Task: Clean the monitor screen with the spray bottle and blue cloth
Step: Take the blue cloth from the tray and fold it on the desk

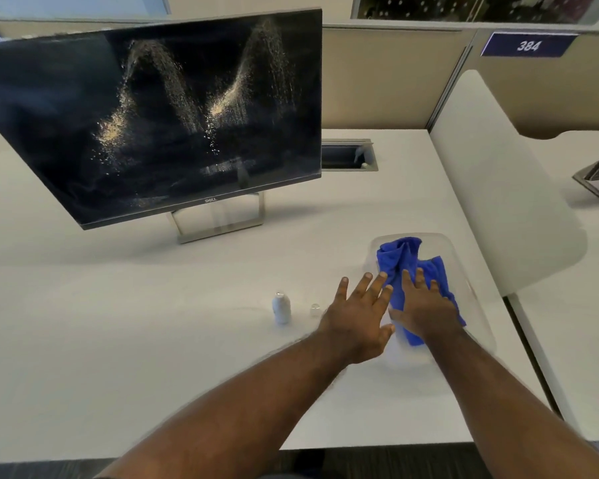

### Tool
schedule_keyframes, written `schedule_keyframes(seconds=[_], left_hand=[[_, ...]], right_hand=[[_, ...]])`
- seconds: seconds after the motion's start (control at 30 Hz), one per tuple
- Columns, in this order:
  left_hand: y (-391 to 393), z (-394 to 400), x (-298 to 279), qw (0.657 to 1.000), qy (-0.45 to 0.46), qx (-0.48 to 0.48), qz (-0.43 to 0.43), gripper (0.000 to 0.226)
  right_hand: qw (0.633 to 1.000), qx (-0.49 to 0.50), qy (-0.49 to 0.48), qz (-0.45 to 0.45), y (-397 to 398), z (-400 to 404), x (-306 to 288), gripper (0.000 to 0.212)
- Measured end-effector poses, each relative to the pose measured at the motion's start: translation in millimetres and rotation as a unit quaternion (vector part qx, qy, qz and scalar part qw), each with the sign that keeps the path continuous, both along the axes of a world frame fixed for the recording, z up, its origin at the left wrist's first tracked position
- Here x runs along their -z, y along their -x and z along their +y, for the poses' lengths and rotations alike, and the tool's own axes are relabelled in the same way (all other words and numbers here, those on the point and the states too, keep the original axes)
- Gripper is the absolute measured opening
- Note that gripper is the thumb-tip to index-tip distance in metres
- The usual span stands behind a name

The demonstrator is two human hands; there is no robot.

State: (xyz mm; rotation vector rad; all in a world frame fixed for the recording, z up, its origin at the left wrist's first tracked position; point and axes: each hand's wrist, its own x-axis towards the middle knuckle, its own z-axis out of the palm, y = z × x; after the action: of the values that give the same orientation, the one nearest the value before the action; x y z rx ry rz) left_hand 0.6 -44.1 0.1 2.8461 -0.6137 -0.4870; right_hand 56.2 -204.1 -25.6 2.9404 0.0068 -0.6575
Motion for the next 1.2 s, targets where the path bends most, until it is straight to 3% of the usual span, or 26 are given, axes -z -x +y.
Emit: schedule_keyframes(seconds=[0.37, 0.53, 0.7, 0.77, 1.03, 1.13, 1.2], left_hand=[[-4.0, -1.4, -2.6, 0.999, 0.021, -0.009, 0.03, 0.072], [-1.9, 4.8, -18.0, 0.995, 0.099, -0.023, 0.025, 0.07], [-2.0, 17.5, -42.0, 0.979, 0.188, -0.064, 0.032, 0.067], [-3.0, 24.6, -52.3, 0.969, 0.228, -0.088, 0.041, 0.065], [-11.0, 71.8, -95.4, 0.881, 0.41, -0.234, 0.035, 0.058], [-10.5, 96.3, -109.5, 0.823, 0.471, -0.318, -0.004, 0.047], [-10.1, 115.3, -116.9, 0.766, 0.517, -0.383, -0.014, 0.034]], right_hand=[[0.998, 0.026, -0.003, 0.058, -26.9, -1.2, -0.3, 0.083], [0.982, 0.082, -0.167, -0.013, -32.8, -21.7, -33.4, 0.039], [0.926, 0.077, -0.368, 0.012, -34.8, -47.1, -91.4, 0.025], [0.905, 0.086, -0.416, 0.001, -30.6, -52.5, -118.4, 0.033], [0.813, 0.126, -0.568, -0.021, -23.5, -12.7, -196.7, 0.047], [0.797, 0.099, -0.595, -0.025, -20.6, 28.5, -214.5, 0.041], [0.798, 0.078, -0.597, -0.026, -19.6, 61.1, -221.2, 0.032]])
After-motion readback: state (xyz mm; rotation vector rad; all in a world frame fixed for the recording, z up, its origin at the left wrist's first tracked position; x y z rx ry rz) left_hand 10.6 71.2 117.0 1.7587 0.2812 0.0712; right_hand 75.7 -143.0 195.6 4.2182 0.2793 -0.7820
